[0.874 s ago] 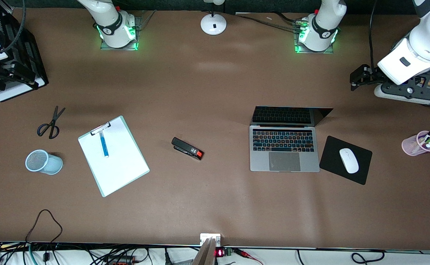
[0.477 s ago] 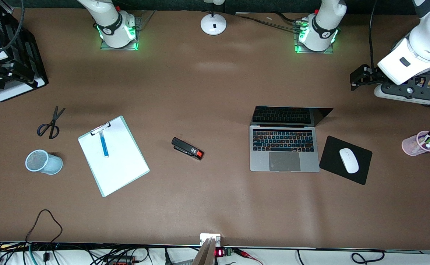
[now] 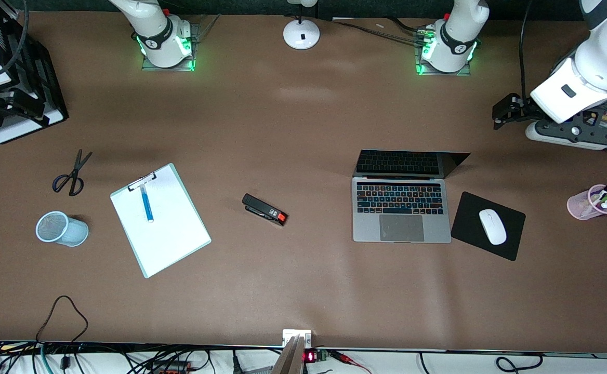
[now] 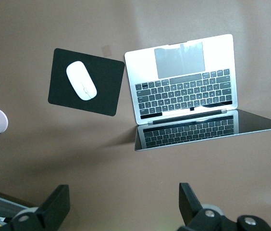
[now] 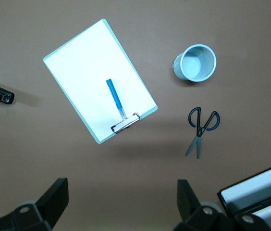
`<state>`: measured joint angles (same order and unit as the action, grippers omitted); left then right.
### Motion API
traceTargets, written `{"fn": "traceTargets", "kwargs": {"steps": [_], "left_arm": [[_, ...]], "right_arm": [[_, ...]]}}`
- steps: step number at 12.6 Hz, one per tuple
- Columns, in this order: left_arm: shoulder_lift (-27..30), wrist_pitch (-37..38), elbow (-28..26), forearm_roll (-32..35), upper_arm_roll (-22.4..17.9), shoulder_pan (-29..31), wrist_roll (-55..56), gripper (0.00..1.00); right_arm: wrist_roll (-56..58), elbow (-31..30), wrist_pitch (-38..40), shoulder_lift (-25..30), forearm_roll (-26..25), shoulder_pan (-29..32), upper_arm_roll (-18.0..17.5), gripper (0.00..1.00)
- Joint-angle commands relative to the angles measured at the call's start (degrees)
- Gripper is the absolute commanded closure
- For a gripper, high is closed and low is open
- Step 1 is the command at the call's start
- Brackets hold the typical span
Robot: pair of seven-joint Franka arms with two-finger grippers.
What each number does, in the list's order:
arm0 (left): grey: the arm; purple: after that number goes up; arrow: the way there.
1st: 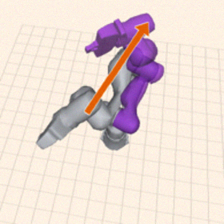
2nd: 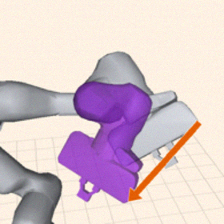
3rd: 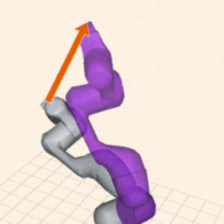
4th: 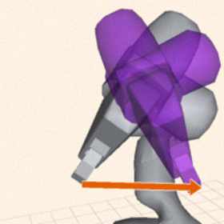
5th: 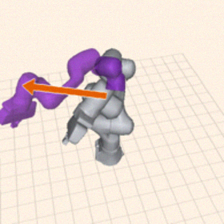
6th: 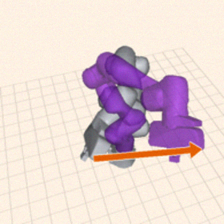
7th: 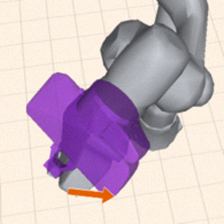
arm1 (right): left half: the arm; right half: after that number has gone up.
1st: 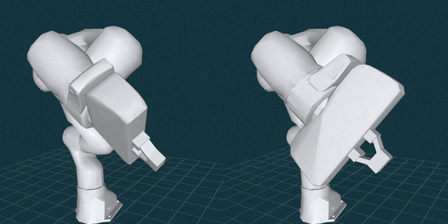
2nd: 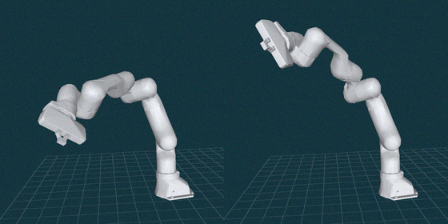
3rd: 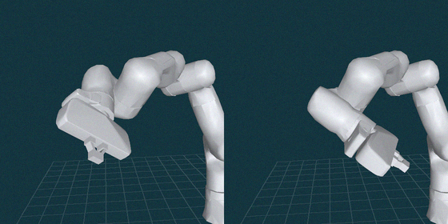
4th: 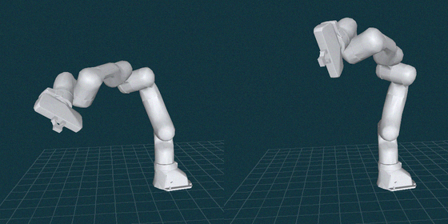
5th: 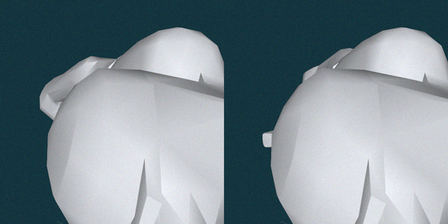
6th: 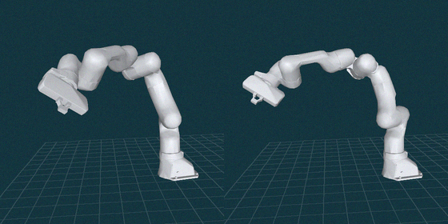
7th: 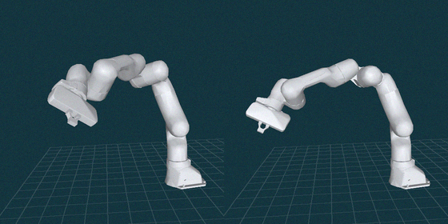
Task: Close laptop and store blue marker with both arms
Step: 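Reach the right gripper to the marker while the left gripper nears the laptop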
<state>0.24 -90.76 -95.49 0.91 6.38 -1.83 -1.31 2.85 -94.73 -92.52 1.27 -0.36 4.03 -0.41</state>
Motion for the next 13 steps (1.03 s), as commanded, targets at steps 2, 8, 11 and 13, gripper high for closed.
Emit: {"fn": "traceTargets", "kwargs": {"steps": [2, 8, 11, 13], "left_arm": [[-2.78, 3.30, 2.06, -0.12, 0.91, -0.10, 0.61, 0.00], [-3.67, 4.53, 1.80, -0.47, 1.17, -1.69, -0.09, 0.00], [-3.14, 4.89, 0.23, -0.47, 5.30, -1.51, 4.63, 0.01], [-3.05, 4.02, -2.06, -0.47, 7.58, -1.60, 9.38, 0.05]], "right_arm": [[0.49, 2.00, -0.55, -5.74, 0.80, 1.33, -0.21, 0.00], [0.31, 2.45, -14.95, -14.36, 0.98, -1.12, -0.74, 0.00], [0.40, 2.36, -17.87, -18.84, 1.15, -1.66, -0.74, 0.00], [0.58, 2.36, -18.75, -21.83, 0.98, -1.92, -0.82, 0.00]]}}
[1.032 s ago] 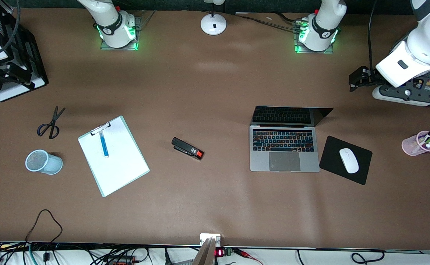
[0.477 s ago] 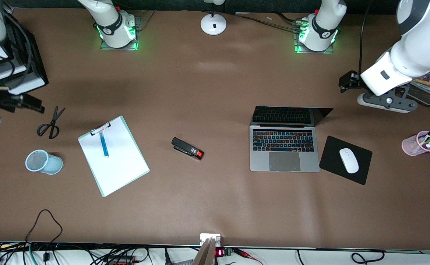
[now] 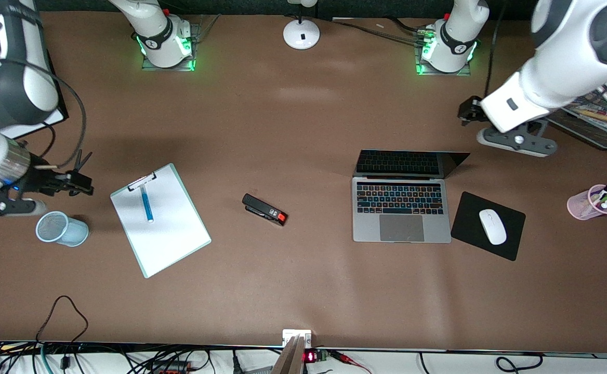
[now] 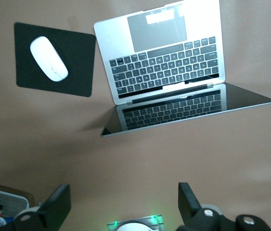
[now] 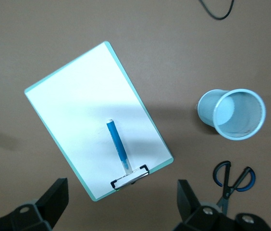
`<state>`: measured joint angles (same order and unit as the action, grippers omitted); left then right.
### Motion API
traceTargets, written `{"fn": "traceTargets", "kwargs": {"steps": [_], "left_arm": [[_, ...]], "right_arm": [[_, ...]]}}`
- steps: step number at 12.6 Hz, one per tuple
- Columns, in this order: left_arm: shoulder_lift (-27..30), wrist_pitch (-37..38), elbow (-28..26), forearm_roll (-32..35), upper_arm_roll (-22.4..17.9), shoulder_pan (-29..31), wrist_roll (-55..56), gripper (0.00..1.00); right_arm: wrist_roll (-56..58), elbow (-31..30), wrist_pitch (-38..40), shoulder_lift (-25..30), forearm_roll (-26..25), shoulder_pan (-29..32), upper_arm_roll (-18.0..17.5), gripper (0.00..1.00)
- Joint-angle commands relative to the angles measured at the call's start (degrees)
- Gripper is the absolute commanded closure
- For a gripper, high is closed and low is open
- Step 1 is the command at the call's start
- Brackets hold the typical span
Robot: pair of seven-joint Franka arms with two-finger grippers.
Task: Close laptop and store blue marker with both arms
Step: 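Reach the right gripper to the marker while the left gripper nears the laptop, then grasp the marker with the right gripper while the left gripper holds the lid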
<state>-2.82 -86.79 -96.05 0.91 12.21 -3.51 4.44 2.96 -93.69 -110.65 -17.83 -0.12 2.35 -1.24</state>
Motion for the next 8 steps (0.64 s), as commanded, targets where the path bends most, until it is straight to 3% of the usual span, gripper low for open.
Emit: {"fn": "traceTargets", "kwargs": {"steps": [1, 4, 8], "left_arm": [[0.01, -1.27, -3.16, -0.47, 3.42, 0.17, 5.30, 0.06], [3.60, -9.42, -13.07, -0.91, 7.03, 0.25, 8.48, 0.15], [4.75, -10.33, -20.04, -3.90, 7.48, 0.52, 8.39, 0.72]], "right_arm": [[1.51, 1.32, -0.53, -4.74, 0.73, -0.41, -0.08, 0.00], [6.52, 1.32, -4.03, -9.32, 0.47, -1.12, -0.08, 0.00], [7.68, 1.41, -8.97, -14.94, 0.47, -2.87, -0.08, 0.00]]}}
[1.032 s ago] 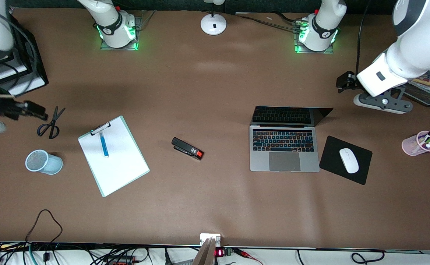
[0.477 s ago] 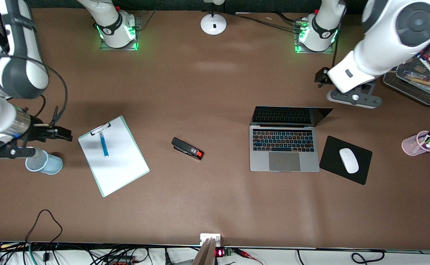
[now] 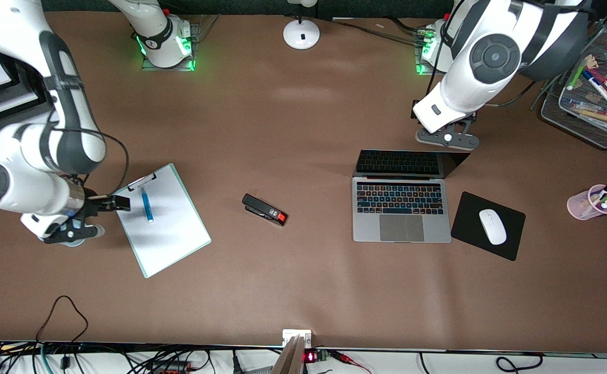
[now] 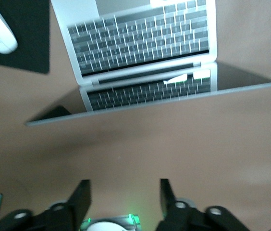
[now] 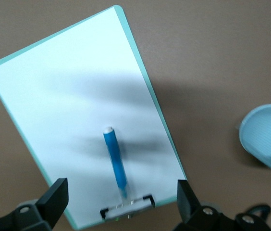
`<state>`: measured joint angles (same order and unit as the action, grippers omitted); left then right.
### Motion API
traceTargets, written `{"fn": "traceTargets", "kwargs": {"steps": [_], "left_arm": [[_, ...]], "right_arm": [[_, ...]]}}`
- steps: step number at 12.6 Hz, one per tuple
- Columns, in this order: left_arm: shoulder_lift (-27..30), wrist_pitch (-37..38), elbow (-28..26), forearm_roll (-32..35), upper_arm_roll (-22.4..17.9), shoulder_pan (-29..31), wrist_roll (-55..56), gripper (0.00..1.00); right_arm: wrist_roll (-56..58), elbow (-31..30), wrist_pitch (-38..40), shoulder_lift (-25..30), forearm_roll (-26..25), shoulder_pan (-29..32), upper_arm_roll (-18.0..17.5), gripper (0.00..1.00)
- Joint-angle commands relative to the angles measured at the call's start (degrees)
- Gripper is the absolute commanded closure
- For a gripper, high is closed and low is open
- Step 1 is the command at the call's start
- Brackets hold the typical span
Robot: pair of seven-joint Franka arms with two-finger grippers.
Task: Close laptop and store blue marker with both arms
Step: 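Grasp the marker with the right gripper while the left gripper holds the lid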
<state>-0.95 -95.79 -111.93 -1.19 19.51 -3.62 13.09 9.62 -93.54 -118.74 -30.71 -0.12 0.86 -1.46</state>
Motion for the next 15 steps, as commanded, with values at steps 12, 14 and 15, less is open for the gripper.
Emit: {"fn": "traceTargets", "kwargs": {"steps": [12, 14, 15], "left_arm": [[0.25, -15.46, -11.73, -2.67, 0.18, 0.28, 0.18, 0.95], [-1.07, -18.54, -11.65, -2.59, 0.09, 0.28, 0.18, 0.96], [-1.94, -20.03, -11.65, -2.24, 0.09, 0.28, 0.09, 0.96]], "right_arm": [[3.82, 1.25, -7.64, -10.16, -1.46, -3.58, 0.23, 0.23], [3.82, 1.25, -8.61, -10.16, -1.64, -3.58, 0.23, 0.36], [3.82, 1.25, -8.61, -10.16, -1.64, -3.58, 0.23, 0.41]]}}
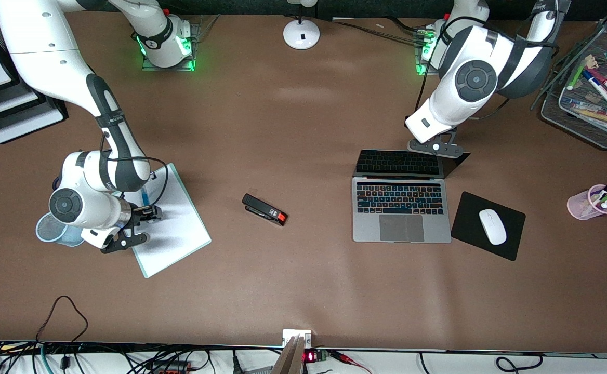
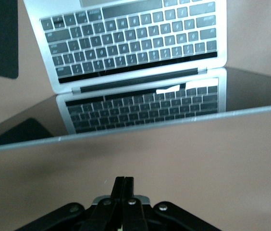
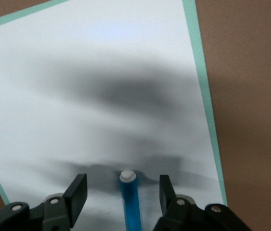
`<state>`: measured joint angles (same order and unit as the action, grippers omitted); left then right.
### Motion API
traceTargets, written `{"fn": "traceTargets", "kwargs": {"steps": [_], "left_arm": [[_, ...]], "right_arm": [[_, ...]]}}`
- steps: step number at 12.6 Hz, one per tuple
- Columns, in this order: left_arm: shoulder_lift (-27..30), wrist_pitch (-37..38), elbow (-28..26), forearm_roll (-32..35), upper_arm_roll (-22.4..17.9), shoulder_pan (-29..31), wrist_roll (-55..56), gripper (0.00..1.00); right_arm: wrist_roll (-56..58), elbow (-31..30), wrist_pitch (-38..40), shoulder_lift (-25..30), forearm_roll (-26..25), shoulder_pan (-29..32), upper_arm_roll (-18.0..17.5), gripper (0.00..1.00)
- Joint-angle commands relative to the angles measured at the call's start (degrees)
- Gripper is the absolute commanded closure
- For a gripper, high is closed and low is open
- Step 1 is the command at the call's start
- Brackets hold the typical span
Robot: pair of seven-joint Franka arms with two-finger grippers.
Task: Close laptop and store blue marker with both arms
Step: 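Grasp the marker with the right gripper while the left gripper holds the lid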
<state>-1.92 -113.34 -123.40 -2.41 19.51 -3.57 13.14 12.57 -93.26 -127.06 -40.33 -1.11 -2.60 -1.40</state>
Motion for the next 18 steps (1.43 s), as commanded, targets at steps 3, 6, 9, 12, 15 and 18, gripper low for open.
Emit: {"fn": "traceTargets", "kwargs": {"steps": [3, 6, 9, 12, 15, 18], "left_arm": [[-3.43, -7.41, 0.09, -0.40, -0.08, 0.76, -0.13, 0.97], [-4.14, -11.11, 1.13, 4.66, -0.26, 0.94, -0.39, 0.98], [-5.72, -12.25, 2.81, 8.56, -0.26, 0.94, -0.04, 0.98], [-7.65, -16.38, 2.90, 8.57, -0.43, 1.20, -0.04, 0.99], [-8.89, -17.62, 3.69, 8.57, -0.43, 1.20, -0.04, 0.99], [-11.78, -17.71, 6.14, 10.23, -0.43, 1.20, 0.05, 0.99]], "right_arm": [[2.71, 0.89, -0.64, -0.62, -0.48, 0.14, 0.17, 0.42], [3.69, 0.80, -1.08, -1.24, -0.47, 0.31, 0.26, 0.47], [3.61, 0.62, -1.08, -1.50, 0.05, 0.40, 0.26, 0.54], [3.61, 0.62, -0.99, -1.42, 0.05, 0.40, 0.26, 0.64], [3.69, 0.80, -0.99, -1.42, 0.05, 0.31, 0.26, 0.73], [3.61, 0.71, -0.91, -1.42, 0.14, 0.40, 0.26, 0.76]]}}
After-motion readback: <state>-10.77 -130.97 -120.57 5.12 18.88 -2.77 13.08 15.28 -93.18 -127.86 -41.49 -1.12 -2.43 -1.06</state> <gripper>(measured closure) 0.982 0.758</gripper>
